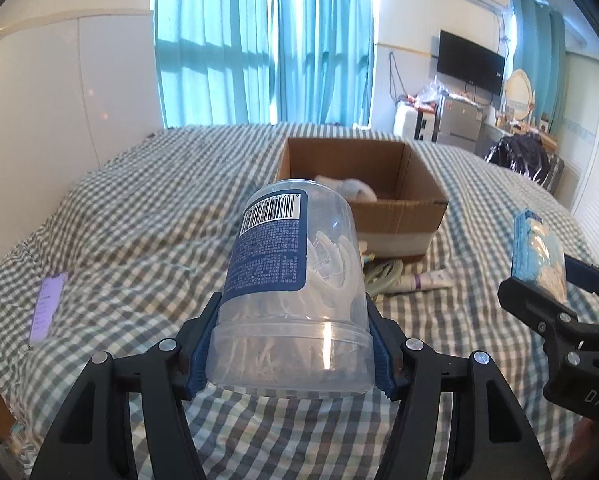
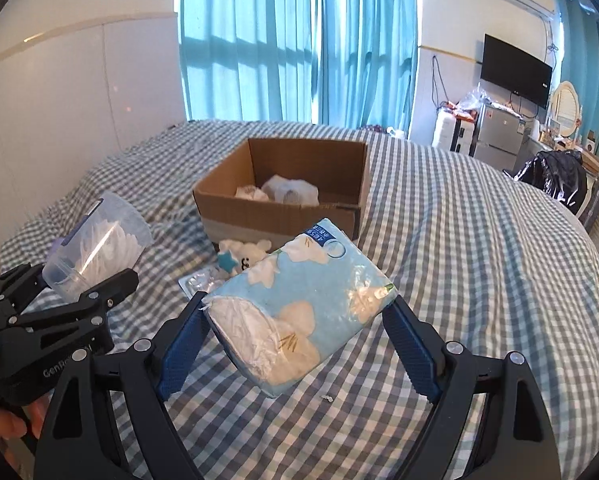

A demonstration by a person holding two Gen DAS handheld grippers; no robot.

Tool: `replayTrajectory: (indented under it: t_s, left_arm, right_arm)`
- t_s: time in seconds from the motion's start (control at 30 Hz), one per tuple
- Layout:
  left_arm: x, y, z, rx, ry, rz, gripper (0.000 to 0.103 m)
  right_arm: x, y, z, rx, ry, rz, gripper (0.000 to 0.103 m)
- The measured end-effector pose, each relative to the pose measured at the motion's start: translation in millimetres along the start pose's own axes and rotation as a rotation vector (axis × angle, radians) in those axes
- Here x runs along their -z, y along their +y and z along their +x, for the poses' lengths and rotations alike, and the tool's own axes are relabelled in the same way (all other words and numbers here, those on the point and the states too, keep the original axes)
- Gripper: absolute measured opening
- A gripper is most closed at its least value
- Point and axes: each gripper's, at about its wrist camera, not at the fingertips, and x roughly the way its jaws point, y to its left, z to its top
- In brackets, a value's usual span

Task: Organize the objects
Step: 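Carry the floss tub and tissue pack into the box and release both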

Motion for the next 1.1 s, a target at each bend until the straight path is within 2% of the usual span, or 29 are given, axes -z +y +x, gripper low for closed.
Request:
replayTrajectory:
  t_s: [0.23,0.6,0.87,1.1]
  left_arm:
    - [-26.8,2.2,-11.8,0.004,-0.058,0.009,0.065]
    - [-100.2,3.6,-1.1,0.030,-0.172,0.015,0.065]
    - [-152.7,2.0,34.0,0.041,-0.211,0.030,0.065]
    - [-180.5,-5.9,91.4,0.052,-0.182,0.036,0.065]
  right_arm:
    - [-24.1,-3.9,-14.8,-0.009,-0.040,-0.011,0.086]
    - [-100.0,-11.7,-18.3,-0.027,-0.134,-0.045,0.086]
    - [-157.8,-24.7,11.9,-0.055,-0.164,-0.041,0.086]
    - [-200.4,-24.5,67.6,-0.045,-0.144,-0.068,0.086]
